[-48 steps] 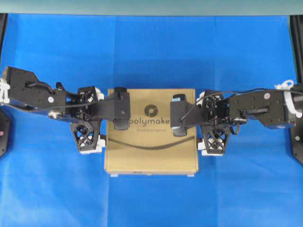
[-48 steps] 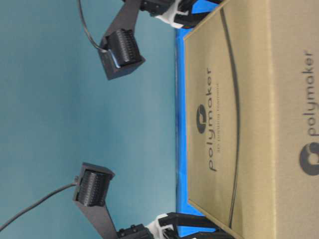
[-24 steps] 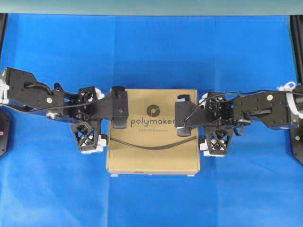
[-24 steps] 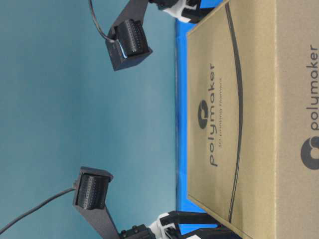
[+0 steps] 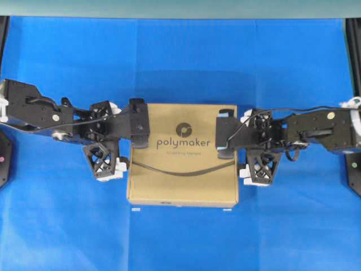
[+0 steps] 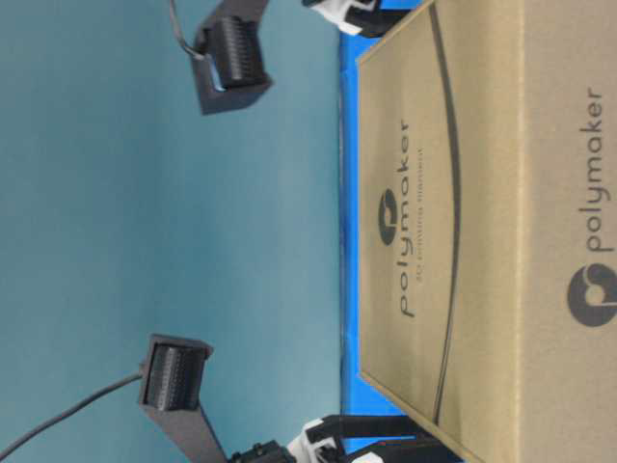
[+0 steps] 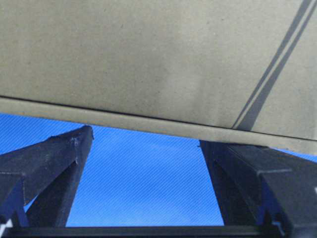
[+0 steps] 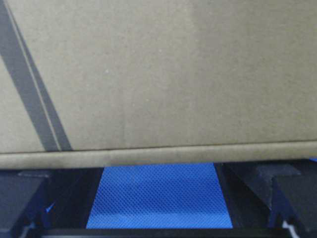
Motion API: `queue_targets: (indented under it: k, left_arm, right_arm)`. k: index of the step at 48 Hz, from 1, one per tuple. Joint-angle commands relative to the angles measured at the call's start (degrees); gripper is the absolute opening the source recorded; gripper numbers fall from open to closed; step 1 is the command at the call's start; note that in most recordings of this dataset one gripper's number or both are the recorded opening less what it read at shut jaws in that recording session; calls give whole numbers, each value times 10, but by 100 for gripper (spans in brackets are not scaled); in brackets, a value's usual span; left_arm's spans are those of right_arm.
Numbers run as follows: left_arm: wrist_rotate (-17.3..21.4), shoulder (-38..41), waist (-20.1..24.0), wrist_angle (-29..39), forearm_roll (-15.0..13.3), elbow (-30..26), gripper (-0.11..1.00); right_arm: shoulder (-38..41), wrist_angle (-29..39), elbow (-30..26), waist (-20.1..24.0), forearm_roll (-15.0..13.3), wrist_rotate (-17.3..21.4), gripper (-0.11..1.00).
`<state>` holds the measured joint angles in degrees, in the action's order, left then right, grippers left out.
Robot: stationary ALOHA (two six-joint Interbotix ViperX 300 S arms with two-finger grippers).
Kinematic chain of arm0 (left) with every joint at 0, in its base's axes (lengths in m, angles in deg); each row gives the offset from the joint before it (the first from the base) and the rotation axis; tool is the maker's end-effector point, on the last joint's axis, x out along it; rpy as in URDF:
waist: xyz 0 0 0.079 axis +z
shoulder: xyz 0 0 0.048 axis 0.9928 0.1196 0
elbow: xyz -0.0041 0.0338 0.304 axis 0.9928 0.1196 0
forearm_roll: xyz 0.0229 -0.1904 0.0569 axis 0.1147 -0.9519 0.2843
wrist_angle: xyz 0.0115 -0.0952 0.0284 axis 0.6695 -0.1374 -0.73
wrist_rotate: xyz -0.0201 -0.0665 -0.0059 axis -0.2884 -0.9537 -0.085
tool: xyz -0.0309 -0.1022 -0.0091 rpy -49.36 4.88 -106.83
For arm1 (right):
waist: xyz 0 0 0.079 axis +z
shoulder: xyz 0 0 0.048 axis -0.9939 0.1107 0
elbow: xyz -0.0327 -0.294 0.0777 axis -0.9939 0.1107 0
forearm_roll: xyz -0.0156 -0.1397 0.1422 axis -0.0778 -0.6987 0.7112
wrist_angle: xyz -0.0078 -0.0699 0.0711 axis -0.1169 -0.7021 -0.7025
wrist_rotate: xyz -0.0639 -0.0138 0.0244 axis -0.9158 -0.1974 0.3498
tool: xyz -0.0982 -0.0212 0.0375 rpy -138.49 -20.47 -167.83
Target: Lift up the cardboard box by clamping it between your arms.
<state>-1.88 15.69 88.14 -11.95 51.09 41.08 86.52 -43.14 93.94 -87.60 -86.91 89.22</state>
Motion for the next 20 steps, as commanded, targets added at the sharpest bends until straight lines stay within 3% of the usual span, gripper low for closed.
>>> queue_targets:
  k: [1, 20]
  left_arm:
    - [-3, -15, 2, -8, -3, 0, 84]
    - [-2, -52, 1, 0, -3, 23, 84]
  right_arm:
    - [-20, -11, -4, -4, 4, 3, 99]
    - [-47, -9, 21, -4, 4, 7, 99]
